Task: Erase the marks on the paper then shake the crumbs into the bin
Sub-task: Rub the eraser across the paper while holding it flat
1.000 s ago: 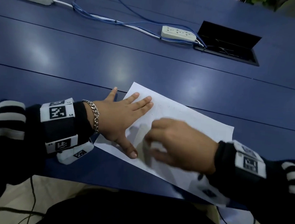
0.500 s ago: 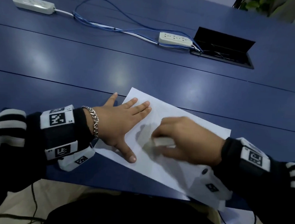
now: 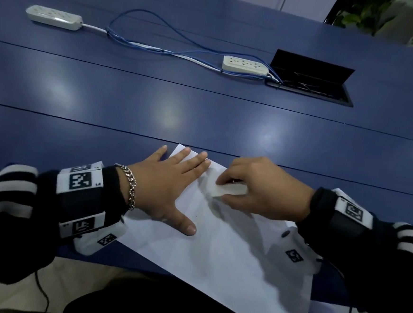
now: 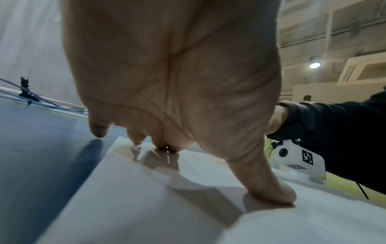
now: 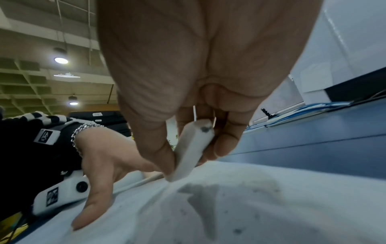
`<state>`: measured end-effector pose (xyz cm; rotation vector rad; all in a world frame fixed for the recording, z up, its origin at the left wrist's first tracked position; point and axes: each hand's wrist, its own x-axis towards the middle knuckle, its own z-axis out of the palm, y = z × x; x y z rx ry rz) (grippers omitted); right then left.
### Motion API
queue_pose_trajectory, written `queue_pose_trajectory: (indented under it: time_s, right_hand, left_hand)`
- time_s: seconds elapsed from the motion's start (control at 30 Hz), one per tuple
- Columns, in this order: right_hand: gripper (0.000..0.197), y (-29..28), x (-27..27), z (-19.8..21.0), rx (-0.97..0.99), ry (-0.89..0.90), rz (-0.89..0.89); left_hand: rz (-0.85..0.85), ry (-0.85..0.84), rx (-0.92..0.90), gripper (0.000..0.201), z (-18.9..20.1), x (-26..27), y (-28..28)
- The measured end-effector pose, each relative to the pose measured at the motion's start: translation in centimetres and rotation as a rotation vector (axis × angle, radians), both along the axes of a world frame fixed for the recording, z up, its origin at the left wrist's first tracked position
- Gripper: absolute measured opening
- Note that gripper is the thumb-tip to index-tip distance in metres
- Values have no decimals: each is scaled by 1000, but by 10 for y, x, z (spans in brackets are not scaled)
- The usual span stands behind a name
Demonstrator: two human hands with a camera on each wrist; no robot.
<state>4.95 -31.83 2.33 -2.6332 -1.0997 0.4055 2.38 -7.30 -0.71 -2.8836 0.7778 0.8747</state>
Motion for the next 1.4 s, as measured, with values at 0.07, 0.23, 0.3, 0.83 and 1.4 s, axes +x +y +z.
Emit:
queue_pose_trajectory:
  time_s: [0.07,0.23,0.3,0.83,1.4]
  right_hand:
    - [30,11,1,-6,21,-15,43]
    - [29,15,25,-2,-10,-117,-42]
    - [31,18,13,0,-28,-65,33]
    - [30,23,13,11,-106,-68,18]
    - [37,-54,-6,22,-136,5,-181]
  left_hand:
    - [-1,-5,20,145,1,0,-1]
    - [2,5,42,146,-1,2,-1]
    - [-2,2,52,147,-1,3,-2]
    - [-2,8,95,148,3,2,-6]
    - [-142,-44,64,145,4,34,-1]
